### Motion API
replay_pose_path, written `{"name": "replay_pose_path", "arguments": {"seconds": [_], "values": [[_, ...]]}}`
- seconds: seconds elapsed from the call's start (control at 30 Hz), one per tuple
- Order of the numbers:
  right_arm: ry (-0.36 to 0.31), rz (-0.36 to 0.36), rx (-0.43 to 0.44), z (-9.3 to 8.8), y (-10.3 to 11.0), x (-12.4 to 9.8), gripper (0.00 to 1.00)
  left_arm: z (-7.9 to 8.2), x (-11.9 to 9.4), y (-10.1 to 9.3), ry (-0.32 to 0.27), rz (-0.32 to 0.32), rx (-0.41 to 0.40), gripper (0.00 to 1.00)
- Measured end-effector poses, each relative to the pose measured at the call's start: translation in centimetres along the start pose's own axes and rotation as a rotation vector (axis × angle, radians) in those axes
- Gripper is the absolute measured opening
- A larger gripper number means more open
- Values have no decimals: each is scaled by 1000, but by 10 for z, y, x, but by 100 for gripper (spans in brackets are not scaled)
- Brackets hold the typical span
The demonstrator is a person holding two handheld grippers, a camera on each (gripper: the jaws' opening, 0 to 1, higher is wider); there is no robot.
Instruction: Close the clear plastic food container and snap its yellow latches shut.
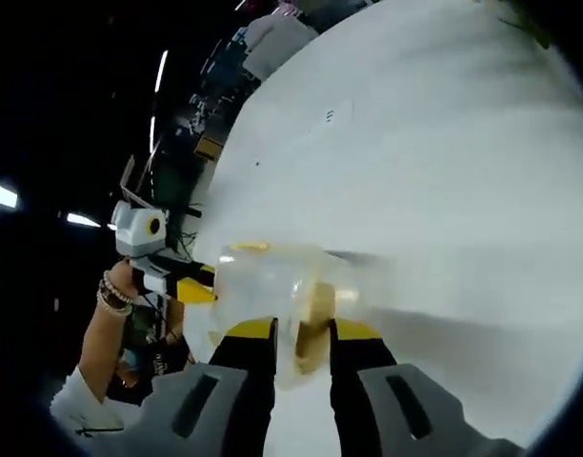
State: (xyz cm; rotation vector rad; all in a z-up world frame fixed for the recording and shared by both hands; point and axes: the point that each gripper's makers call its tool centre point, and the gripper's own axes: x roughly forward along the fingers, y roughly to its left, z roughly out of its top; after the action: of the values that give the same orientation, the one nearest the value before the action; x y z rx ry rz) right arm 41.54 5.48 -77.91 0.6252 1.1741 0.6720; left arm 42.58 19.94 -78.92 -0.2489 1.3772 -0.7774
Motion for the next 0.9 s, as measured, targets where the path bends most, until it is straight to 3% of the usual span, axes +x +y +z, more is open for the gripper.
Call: {"name": "replay_pose_path", "arguments": {"seconds": [0.1, 0.2, 0.27, 0.33, 0.37, 0.43, 0.5, 0.53, 0.6, 0.73, 0.9], "values": [[-5, 6, -20, 14, -5, 1, 18, 1, 0, -2, -7, 14, 12, 20], [54, 18, -183, 9, -4, 0, 20, 4, -1, -1, -26, 37, 72, 21], [46, -12, -259, 10, -2, -7, 15, 14, -7, 3, -84, 101, 143, 22], [-4, -42, -306, 16, 4, -14, 5, 20, -17, -5, -120, 116, 236, 24], [-29, -95, -403, 27, 1, -20, 0, 26, -23, -11, -164, 112, 263, 23], [-99, -121, -470, 48, 9, -24, 0, 38, -31, -26, -290, 132, 254, 20], [-117, -101, -502, 54, 21, -20, 0, 45, -32, -42, -378, 100, 288, 14], [-112, -76, -517, 55, 31, -14, 0, 43, -29, -51, -389, 60, 320, 8], [-76, -43, -575, 49, 47, -1, 0, 39, -23, -63, -402, 21, 335, 0], [28, -92, -688, 34, 52, 26, 0, 23, -4, -68, -352, 34, 321, 0], [68, -111, -733, 40, 53, 50, 0, 6, 15, -74, -292, 20, 369, 0]]}}
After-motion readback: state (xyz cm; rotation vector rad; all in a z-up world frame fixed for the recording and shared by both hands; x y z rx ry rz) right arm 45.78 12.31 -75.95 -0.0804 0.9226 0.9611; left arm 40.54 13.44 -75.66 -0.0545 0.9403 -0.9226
